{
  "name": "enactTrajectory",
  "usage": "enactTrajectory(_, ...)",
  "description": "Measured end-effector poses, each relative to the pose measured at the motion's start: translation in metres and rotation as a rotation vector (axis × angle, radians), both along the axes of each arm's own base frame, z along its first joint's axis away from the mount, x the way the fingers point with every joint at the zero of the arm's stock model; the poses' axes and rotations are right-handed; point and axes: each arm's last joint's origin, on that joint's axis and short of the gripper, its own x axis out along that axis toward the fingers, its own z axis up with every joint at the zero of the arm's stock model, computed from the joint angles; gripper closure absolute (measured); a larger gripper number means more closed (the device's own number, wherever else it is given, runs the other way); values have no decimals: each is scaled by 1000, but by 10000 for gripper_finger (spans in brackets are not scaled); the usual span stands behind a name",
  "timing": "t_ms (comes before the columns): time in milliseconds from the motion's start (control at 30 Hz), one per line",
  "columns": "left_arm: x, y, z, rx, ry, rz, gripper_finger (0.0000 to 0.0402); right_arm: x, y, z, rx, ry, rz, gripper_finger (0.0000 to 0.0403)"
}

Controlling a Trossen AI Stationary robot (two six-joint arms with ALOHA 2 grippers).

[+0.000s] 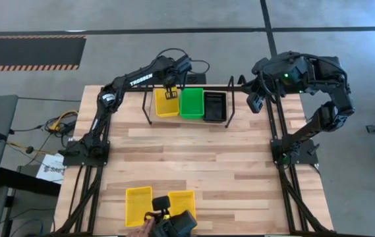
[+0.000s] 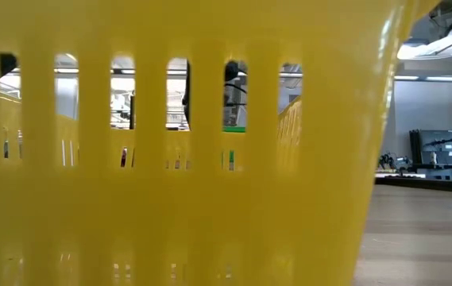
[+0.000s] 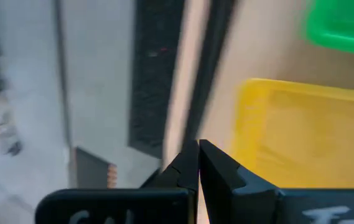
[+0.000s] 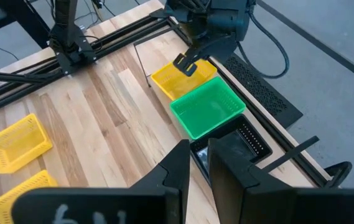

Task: Stack baskets on shelf by color
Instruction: Stack the left yellow basket on top of the other yellow basket on the shelf

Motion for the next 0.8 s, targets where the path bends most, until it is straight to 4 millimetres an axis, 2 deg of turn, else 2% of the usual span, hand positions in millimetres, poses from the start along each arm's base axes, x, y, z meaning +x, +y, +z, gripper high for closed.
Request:
enactTrajectory(200, 0, 3, 0, 11, -29, 31, 401, 0, 0, 0, 3, -2, -3, 326)
enactTrajectory(400, -1, 1, -11, -139, -106, 38, 401, 0, 0, 0, 5, -3, -5, 326)
enactTrajectory(800, -3, 7, -9, 10, -41, 87, 401, 0, 0, 0, 5, -3, -6, 326)
